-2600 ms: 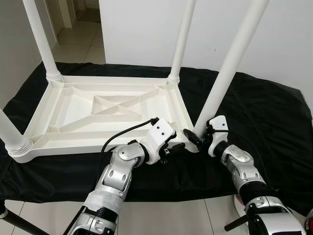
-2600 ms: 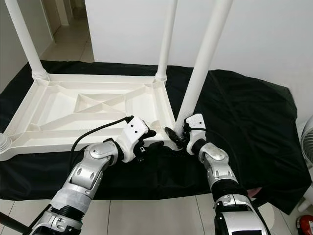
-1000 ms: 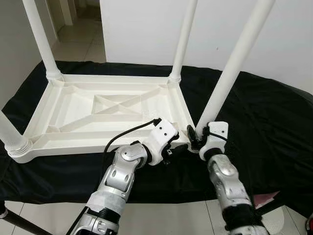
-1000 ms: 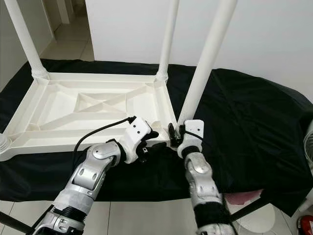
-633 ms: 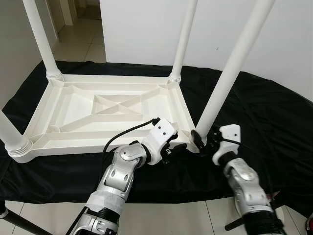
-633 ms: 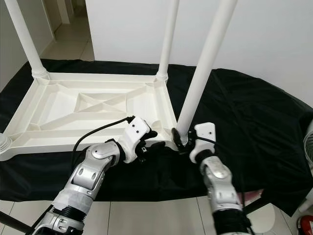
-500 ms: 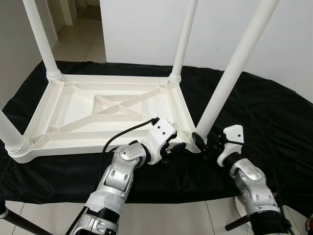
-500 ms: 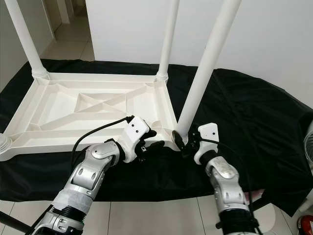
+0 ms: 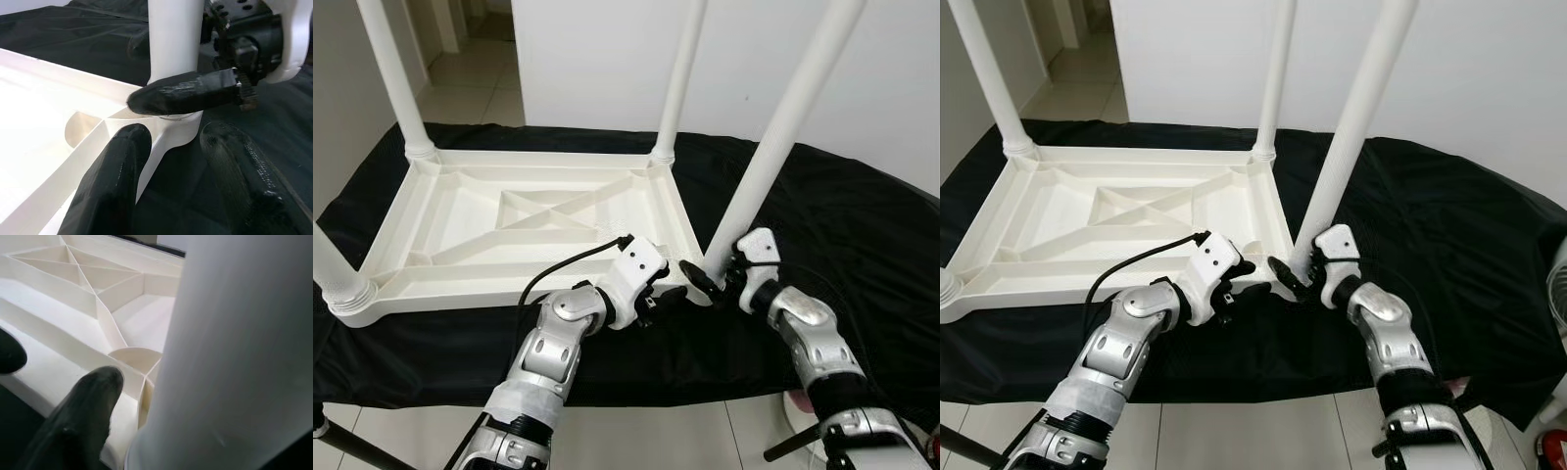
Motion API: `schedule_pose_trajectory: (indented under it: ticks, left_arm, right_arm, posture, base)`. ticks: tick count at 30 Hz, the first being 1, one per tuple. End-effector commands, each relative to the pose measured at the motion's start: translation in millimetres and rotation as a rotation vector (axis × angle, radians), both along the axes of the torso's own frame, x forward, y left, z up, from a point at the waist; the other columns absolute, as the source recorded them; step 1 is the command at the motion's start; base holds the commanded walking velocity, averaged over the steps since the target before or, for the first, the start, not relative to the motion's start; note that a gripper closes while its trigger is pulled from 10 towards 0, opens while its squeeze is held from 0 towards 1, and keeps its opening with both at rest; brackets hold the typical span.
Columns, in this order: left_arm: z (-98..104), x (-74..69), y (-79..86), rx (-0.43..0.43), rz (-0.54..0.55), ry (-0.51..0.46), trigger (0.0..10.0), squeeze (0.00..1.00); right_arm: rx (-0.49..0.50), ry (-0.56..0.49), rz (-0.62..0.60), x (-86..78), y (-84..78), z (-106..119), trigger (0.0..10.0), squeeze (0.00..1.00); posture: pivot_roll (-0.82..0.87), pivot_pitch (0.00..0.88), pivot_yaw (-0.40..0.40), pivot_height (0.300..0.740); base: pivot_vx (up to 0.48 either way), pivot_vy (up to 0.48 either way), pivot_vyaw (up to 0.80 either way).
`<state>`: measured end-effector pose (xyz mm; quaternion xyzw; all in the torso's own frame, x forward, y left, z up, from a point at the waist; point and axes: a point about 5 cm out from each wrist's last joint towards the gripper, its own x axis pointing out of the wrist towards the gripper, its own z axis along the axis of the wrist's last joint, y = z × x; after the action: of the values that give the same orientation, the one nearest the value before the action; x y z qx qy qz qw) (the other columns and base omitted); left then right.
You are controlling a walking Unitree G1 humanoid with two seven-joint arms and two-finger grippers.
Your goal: Building children table
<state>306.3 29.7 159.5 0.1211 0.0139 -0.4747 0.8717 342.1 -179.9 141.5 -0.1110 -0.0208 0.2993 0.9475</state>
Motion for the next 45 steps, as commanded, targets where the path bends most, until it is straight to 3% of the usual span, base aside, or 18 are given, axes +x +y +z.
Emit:
schedule_pose_trajectory:
  ticks: [1,2,3,16,17,18,19,21,24,26,33,35,39,45]
  left_arm:
    - [4,5.0,2.1,-0.017,0.125,-0.029,10.0,0.0]
    - [4,5.0,2.1,-0.017,0.125,-0.029,10.0,0.0]
    - [4,4.7,2.7,-0.018,0.128,-0.028,10.0,0.0]
    - [3,4.3,2.6,-0.019,0.133,-0.024,10.0,0.0]
    - [2,4.3,2.2,-0.018,0.132,-0.024,10.0,0.0]
    - [2,4.3,2.0,-0.018,0.131,-0.024,10.0,0.0]
    - [2,4.4,1.8,-0.019,0.13,-0.025,10.0,0.0]
    - [2,4.4,1.7,-0.019,0.13,-0.025,10.0,0.0]
    - [2,4.5,1.8,-0.02,0.132,-0.024,10.0,0.0]
    - [2,4.5,1.8,-0.02,0.132,-0.024,10.0,0.0]
    - [2,3.7,-0.1,-0.022,0.126,-0.021,10.0,0.0]
    - [1,4.1,-0.2,-0.021,0.128,-0.022,10.0,0.0]
    - [1,3.7,-0.6,-0.022,0.128,-0.02,10.0,0.0]
    - [1,3.7,-1.4,-0.023,0.124,-0.02,10.0,0.0]
  right_arm:
    - [-0.012,0.027,0.022,-0.8,1.1,-6,0.8,0.0]
    - [-0.012,0.027,0.022,-0.8,1.1,-6,0.8,0.0]
    - [-0.007,0.049,0.029,-1.4,0.5,-9,0.0,0.0]
    - [0.049,0.113,-0.005,-7.1,-7.3,-26,0.0,0.0]
    - [0.054,0.112,-0.034,-7.1,-7.3,-26,2.8,0.0]
    - [0.058,0.11,-0.054,-7.1,-7.4,-27,2.8,0.0]
    - [0.062,0.113,-0.082,-7.0,-7.1,-27,10.0,0.0]
    - [0.066,0.116,-0.1,-6.9,-6.9,-28,10.0,0.0]
    - [0.083,0.083,-0.266,-4.5,-8.7,-26,10.0,0.0]
    - [0.083,0.083,-0.266,-4.5,-8.7,-26,10.0,0.0]
    - [0.124,0.045,-0.385,-11.8,10.1,-24,10.0,0.0]
    - [0.192,0.028,-0.547,-14.2,15.5,-19,10.0,0.0]
    - [0.228,-0.012,-0.651,-17.4,20.0,-12,10.0,0.0]
    - [0.259,-0.025,-0.675,-23.0,27.8,-9,10.0,0.0]
  posture:
    - [0.07,0.019,-0.048,0.74]
    - [0.07,0.019,-0.048,0.74]
    - [0.07,0.021,-0.054,0.74]
    - [0.07,0.023,-0.053,0.74]
    - [0.06,0.02,-0.052,0.74]
    - [0.06,0.02,-0.052,0.74]
    - [0.06,0.02,-0.055,0.74]
    - [0.06,0.02,-0.055,0.74]
    - [0.06,0.018,-0.056,0.74]
    - [0.06,0.018,-0.056,0.74]
    - [0.05,0.02,-0.057,0.74]
    - [0.05,0.02,-0.057,0.74]
    - [0.05,0.021,-0.058,0.74]
    - [0.04,0.023,-0.055,0.74]
  base:
    - [0.0,0.0,0.0]
    - [0.0,0.0,0.0]
    - [0.0,0.0,0.0]
    - [0.0,0.0,0.0]
    - [0.0,0.0,0.0]
    - [0.0,0.0,0.0]
    - [0.0,0.0,0.0]
    - [0.0,0.0,0.0]
    - [0.0,0.0,0.0]
    - [0.0,0.0,0.0]
    - [0.0,0.0,0.0]
    - [0.0,0.0,0.0]
    - [0.0,0.0,0.0]
    - [0.0,0.0,0.0]
